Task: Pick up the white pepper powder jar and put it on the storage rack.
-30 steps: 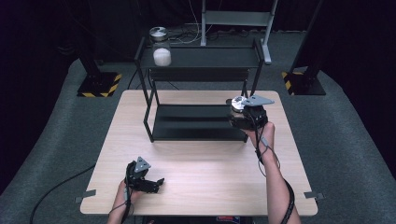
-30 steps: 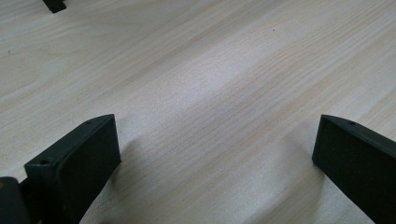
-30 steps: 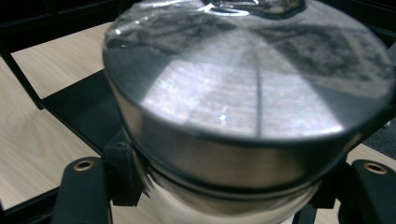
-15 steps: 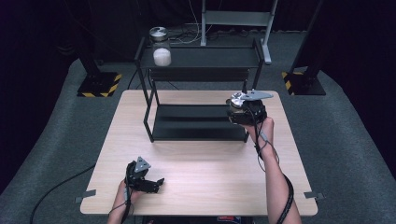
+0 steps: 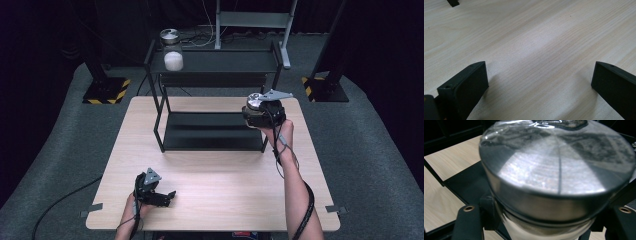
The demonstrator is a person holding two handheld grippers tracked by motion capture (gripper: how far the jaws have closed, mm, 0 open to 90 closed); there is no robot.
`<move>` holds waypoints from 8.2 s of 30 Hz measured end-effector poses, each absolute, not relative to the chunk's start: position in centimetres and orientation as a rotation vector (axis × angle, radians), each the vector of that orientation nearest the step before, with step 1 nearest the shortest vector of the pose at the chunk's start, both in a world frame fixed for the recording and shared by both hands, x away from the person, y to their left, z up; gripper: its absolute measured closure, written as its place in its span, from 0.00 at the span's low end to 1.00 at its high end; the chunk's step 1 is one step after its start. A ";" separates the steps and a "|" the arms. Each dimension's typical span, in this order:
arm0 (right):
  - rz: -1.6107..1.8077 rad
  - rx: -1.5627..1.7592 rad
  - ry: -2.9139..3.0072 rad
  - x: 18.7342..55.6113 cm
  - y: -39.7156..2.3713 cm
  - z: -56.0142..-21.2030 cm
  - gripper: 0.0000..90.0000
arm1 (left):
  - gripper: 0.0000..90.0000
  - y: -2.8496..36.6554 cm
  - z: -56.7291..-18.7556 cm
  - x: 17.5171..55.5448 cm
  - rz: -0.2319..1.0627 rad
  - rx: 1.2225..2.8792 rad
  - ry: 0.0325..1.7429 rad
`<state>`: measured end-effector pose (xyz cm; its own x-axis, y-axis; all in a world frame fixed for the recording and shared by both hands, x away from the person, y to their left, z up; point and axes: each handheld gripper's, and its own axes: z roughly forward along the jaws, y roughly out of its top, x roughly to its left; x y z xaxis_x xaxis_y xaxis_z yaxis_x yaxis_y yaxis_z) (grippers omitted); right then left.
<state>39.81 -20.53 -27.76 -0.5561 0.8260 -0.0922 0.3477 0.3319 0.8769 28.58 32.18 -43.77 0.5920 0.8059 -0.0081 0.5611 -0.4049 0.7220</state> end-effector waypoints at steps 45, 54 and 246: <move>1.149 0.989 2.068 40.9 -20.2 -22.2 0.34 | 0.00 32.2 -43.8 28.6 0.451 2.122 1.078; 1.144 0.972 2.068 40.9 -20.1 -20.9 0.34 | 0.00 32.2 -43.8 28.6 0.451 2.123 1.078; 1.031 1.054 2.139 35.6 -20.9 -23.1 0.00 | 0.01 32.3 -43.8 28.6 0.446 2.125 1.066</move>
